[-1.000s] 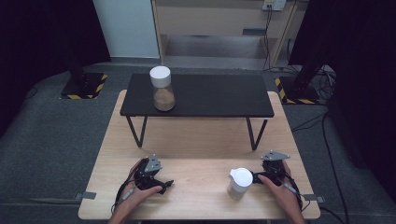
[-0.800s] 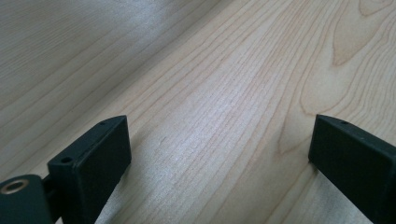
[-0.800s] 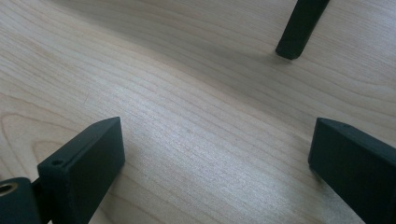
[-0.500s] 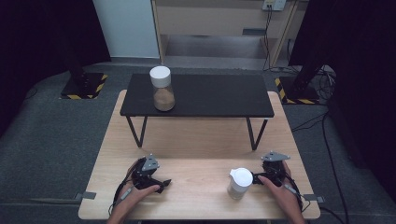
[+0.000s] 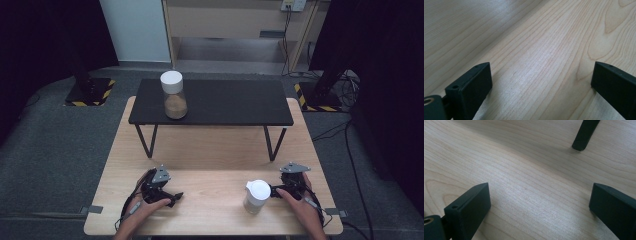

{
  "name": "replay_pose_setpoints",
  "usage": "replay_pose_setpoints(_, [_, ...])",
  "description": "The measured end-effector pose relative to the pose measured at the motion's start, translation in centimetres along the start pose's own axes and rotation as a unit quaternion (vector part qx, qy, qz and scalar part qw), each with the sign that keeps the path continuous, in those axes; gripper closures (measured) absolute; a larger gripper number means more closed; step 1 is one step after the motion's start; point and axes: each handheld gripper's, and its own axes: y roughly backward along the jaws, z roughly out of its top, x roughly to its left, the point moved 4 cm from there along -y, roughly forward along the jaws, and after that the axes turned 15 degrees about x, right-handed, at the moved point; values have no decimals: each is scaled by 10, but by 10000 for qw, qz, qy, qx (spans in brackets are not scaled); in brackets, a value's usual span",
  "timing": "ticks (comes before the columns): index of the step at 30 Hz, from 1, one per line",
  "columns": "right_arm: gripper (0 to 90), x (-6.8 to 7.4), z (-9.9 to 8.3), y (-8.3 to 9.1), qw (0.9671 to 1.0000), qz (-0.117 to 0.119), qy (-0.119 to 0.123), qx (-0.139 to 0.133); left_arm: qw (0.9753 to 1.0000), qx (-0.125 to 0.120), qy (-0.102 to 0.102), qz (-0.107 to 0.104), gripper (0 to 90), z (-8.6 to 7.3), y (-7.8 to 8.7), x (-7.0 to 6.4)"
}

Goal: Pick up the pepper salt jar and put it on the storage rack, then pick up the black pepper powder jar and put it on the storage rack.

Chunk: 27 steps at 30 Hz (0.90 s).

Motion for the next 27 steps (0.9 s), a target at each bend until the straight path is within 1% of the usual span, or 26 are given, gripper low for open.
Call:
replay_pose_setpoints(11, [43, 0, 0, 0, 10000, 12, 8, 6, 10000, -1, 4, 6, 19, 0, 0, 0])
replay_pose_setpoints(14, [44, 3, -2, 1, 9999, -36, 119, -49, 10000, -1, 3, 5, 19, 0, 0, 0])
replay_pose_setpoints(15, [44, 3, -2, 1, 9999, -36, 119, -49, 10000, -1, 3, 5, 19, 0, 0, 0])
replay_pose_setpoints(16, [44, 5, -4, 4, 9998, -92, 164, -71, 10000, 1, 3, 3, 19, 0, 0, 0])
replay_pose_setpoints(18, [44, 6, -6, 8, 9997, -116, 192, -90, 10000, -1, 4, 2, 19, 0, 0, 0])
replay_pose_setpoints(21, [44, 6, -8, 13, 9997, -135, 197, -108, 10000, 2, 0, -5, 17, 0, 0, 0])
replay_pose_setpoints(22, [45, 5, -12, 18, 9996, -150, 188, -141, 10000, 2, 0, -4, 17, 0, 0, 0])
replay_pose_setpoints(25, [46, 4, -18, 27, 9997, -58, 176, -171, 10000, 4, -2, -6, 17, 0, 0, 0])
replay_pose_setpoints(27, [52, 7, -22, 31, 9995, -72, 253, -154, 10000, 7, -5, -9, 16, 0, 0, 0])
